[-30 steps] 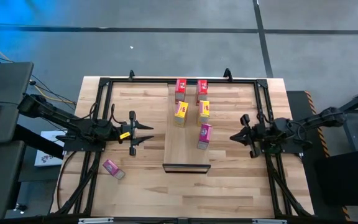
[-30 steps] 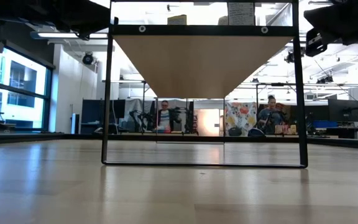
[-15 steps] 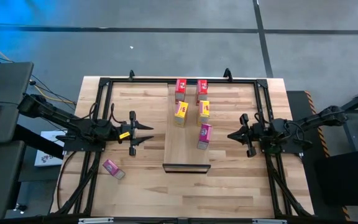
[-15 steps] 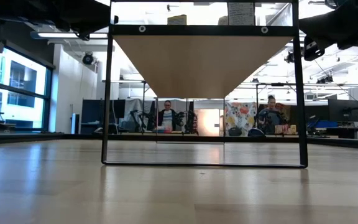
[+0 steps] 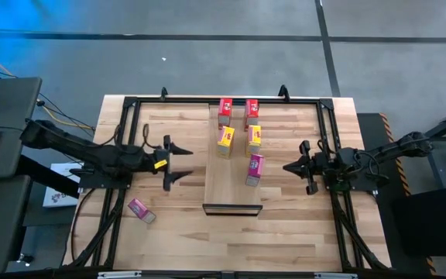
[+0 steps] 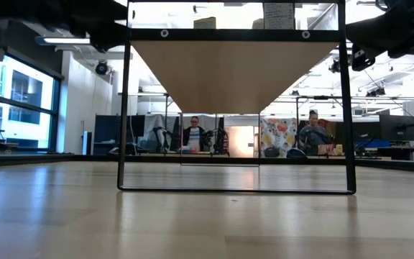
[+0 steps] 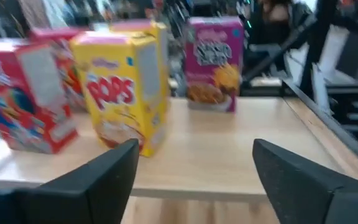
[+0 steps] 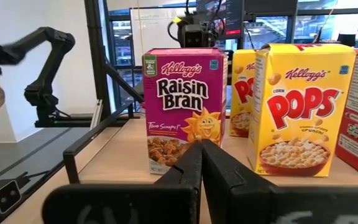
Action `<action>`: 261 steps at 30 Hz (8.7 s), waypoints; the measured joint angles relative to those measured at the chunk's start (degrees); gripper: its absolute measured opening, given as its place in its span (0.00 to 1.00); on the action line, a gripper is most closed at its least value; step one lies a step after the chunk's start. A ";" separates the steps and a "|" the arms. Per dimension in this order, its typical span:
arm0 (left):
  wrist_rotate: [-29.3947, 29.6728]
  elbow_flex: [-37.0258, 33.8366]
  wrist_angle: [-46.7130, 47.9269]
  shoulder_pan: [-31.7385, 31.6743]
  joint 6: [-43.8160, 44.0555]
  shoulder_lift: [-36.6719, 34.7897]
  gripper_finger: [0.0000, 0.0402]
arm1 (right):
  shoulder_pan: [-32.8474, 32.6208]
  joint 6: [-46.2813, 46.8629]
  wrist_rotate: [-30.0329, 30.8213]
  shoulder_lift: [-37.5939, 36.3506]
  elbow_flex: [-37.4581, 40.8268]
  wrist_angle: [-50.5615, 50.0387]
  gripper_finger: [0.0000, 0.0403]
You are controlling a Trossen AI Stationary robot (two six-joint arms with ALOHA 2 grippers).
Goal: Stack cereal on shelf
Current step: Put the purple cereal box on the shelf aligned with the other purple cereal box
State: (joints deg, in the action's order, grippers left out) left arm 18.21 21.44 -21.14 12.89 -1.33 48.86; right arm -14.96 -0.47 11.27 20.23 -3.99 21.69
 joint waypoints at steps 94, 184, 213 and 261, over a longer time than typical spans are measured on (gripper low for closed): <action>-8.56 38.03 88.86 40.95 24.71 29.00 0.39 | 0.00 3.43 2.04 0.02 0.00 -1.34 0.00; 1.93 80.23 85.42 3.93 -24.40 49.44 0.57 | -0.01 3.47 3.12 0.00 0.00 -1.05 0.00; 9.18 80.23 83.38 4.15 -30.39 49.40 0.58 | -0.01 3.47 3.13 0.00 0.00 -1.09 0.00; 0.24 83.05 81.39 5.11 -12.09 38.60 0.58 | 0.00 3.56 3.14 0.02 0.00 -2.10 0.00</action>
State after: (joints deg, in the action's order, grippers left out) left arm 18.46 104.49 60.25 18.00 -13.42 87.46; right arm -14.96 3.09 14.41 20.25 -3.99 19.59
